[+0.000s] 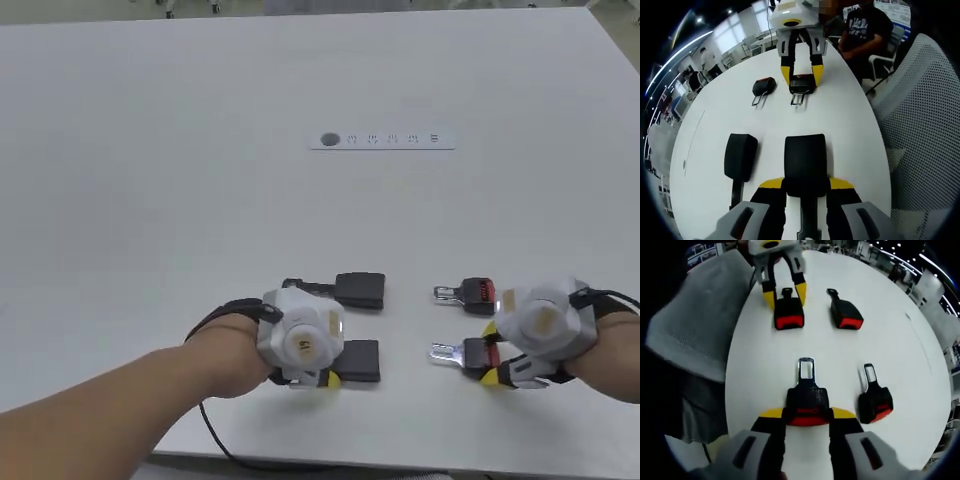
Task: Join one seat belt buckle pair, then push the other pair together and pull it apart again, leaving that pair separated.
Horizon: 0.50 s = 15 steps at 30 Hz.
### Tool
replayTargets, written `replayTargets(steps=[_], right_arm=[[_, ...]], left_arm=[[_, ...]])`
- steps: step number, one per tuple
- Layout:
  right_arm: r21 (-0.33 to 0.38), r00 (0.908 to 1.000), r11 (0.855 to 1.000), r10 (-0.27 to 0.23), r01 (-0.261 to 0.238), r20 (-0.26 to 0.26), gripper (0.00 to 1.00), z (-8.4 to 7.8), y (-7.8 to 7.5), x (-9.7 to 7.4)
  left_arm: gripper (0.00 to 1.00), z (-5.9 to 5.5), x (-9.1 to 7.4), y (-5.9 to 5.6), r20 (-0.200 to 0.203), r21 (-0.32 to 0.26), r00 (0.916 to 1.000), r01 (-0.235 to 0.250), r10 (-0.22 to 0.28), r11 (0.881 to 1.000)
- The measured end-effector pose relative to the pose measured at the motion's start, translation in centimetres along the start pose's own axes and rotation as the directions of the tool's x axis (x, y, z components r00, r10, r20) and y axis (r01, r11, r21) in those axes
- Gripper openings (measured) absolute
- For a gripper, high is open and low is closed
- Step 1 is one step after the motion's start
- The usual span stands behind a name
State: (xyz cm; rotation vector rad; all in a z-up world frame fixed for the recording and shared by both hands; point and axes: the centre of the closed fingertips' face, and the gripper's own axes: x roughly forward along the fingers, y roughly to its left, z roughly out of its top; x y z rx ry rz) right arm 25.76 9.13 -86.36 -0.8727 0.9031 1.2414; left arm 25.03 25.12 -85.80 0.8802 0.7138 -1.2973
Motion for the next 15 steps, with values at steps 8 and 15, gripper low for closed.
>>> replayTargets(steps=[8,15], right_arm=[[-0.022,0.9999,1.0,0.013,-0.012,0.011,0.32,2.9,0.7,1.2],[-0.054,0.9995,0.998,0.033,-0.032,0.006,0.32,5.4,1.7,2.3]], left_arm=[[0.31,0.1,0.0,0.0,-0.01,0.008,0.9999,0.008,-0.008,1.0],[0.31,0.1,0.1,0.0,-0.016,0.009,0.9998,0.013,-0.013,1.0]])
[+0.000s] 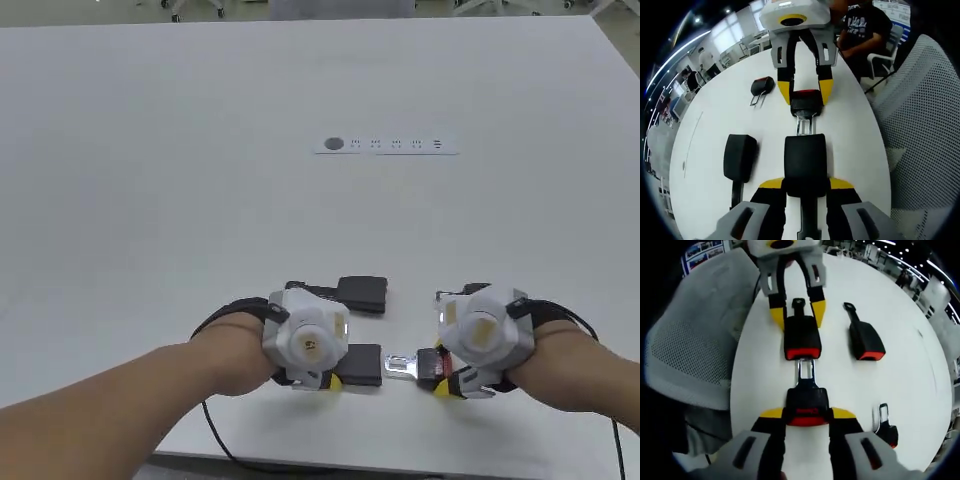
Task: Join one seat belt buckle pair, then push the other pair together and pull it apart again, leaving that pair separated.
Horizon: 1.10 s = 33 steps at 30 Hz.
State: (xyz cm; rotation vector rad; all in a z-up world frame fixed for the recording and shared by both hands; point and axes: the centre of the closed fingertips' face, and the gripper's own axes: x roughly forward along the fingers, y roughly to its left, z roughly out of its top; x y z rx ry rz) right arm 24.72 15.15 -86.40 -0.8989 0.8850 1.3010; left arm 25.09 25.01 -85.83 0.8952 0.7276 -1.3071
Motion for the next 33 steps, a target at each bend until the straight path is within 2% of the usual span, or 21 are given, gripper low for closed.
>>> replayTargets(steps=[2,8,26,33], right_arm=[[-0.013,0.9991,1.0,-0.007,0.007,-0.041,0.31,-0.1,-0.1,0.0],[-0.007,0.9995,1.0,-0.018,0.018,-0.025,0.31,-0.2,-0.2,-0.2],[-0.02,0.9987,0.999,-0.045,0.044,-0.026,0.31,-0.1,-0.4,-0.3],[-0.028,0.9989,0.999,-0.046,0.045,-0.005,0.31,0.8,0.0,-0.2]], left_arm=[[0.31,0.0,0.0,0.0,-0.006,-0.001,1.0,0.002,-0.002,1.0],[0.31,0.0,0.1,0.0,-0.013,0.001,0.9998,0.011,-0.011,1.0],[0.31,0.0,0.1,0.0,-0.003,-0.008,1.0,0.007,-0.007,1.0],[0.31,0.0,0.1,0.1,-0.003,-0.007,0.9999,0.014,-0.014,1.0]])
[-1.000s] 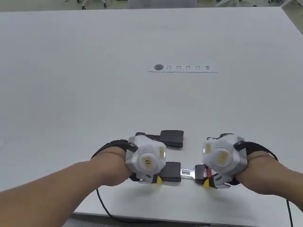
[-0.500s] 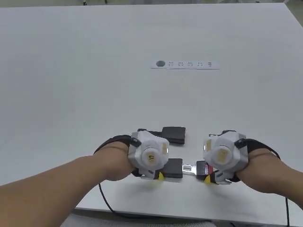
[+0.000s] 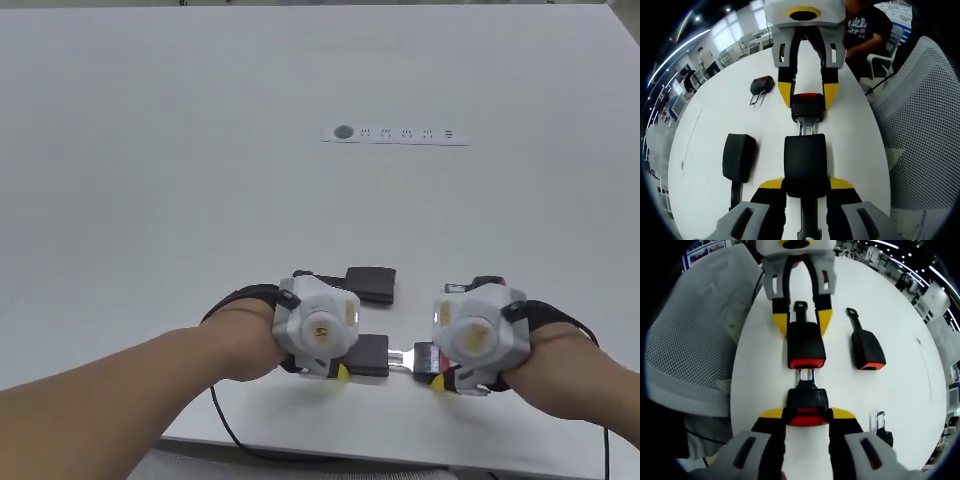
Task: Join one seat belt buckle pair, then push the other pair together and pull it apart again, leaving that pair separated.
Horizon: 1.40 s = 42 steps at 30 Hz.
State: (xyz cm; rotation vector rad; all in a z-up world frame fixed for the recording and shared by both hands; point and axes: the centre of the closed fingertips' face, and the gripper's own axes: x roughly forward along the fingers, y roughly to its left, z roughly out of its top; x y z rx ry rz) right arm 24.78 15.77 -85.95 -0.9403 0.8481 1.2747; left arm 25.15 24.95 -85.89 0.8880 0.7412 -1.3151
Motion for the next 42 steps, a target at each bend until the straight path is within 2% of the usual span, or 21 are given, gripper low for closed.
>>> replayTargets(steps=[3,13,20,35,42], right_arm=[[-0.004,1.0,1.0,0.003,-0.003,0.005,0.31,0.4,0.0,0.4],[0.0,0.9998,1.0,0.013,-0.013,0.015,0.31,0.4,0.0,0.3],[-0.004,0.9998,1.0,0.018,-0.018,0.011,0.3,0.7,0.1,0.4],[-0.003,0.9999,1.0,0.014,-0.014,0.004,0.3,1.2,0.1,0.6],[-0.001,1.0,1.0,0.009,-0.009,-0.001,0.3,1.3,0.1,0.7]], left_arm=[[0.31,0.0,0.0,0.0,-0.003,0.004,1.0,0.0,0.0,1.0],[0.31,0.0,0.0,-0.1,-0.001,0.011,1.0,0.006,-0.006,1.0],[0.31,0.1,0.0,-0.1,-0.018,0.017,0.9998,0.01,-0.01,1.0],[0.31,0.0,0.0,-0.1,0.004,0.014,1.0,0.007,-0.007,1.0],[0.31,0.0,0.0,0.0,-0.003,0.008,1.0,0.003,-0.003,1.0]])
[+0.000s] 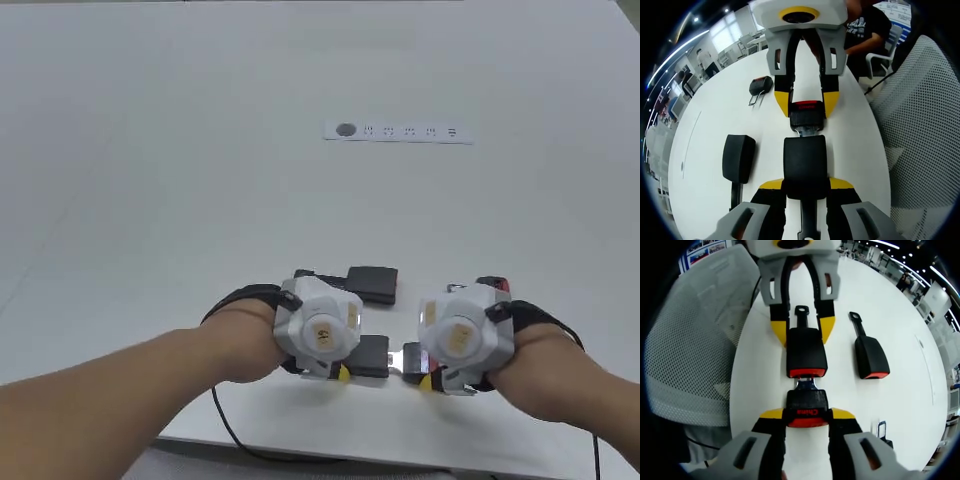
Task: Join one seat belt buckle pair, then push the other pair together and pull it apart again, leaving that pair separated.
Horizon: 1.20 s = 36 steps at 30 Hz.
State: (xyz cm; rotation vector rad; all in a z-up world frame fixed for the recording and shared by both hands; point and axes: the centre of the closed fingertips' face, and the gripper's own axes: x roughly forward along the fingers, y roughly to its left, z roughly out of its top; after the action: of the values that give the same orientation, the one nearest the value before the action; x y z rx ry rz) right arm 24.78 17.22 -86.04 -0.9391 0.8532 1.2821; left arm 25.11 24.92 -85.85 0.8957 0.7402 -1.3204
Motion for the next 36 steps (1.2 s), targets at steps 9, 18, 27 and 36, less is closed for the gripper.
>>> replayTargets(steps=[9,18,27,36], right_arm=[[-0.001,0.9999,1.0,-0.003,0.003,0.014,0.3,0.1,0.1,0.0],[-0.012,1.0,1.0,0.001,-0.001,-0.002,0.3,0.2,0.1,0.1],[-0.006,0.9999,1.0,0.007,-0.007,0.012,0.3,0.6,0.0,0.3],[0.003,0.9995,1.0,0.002,-0.002,0.033,0.3,1.2,-0.1,1.0]], left_arm=[[0.31,0.0,0.0,0.0,0.005,-0.004,1.0,0.002,-0.002,1.0],[0.31,0.0,0.1,-0.1,-0.002,0.003,0.9999,0.01,-0.01,1.0],[0.31,0.0,0.0,-0.1,0.0,-0.008,1.0,0.001,-0.001,1.0],[0.31,-0.2,0.0,0.0,0.004,-0.004,1.0,-0.003,0.003,1.0]])
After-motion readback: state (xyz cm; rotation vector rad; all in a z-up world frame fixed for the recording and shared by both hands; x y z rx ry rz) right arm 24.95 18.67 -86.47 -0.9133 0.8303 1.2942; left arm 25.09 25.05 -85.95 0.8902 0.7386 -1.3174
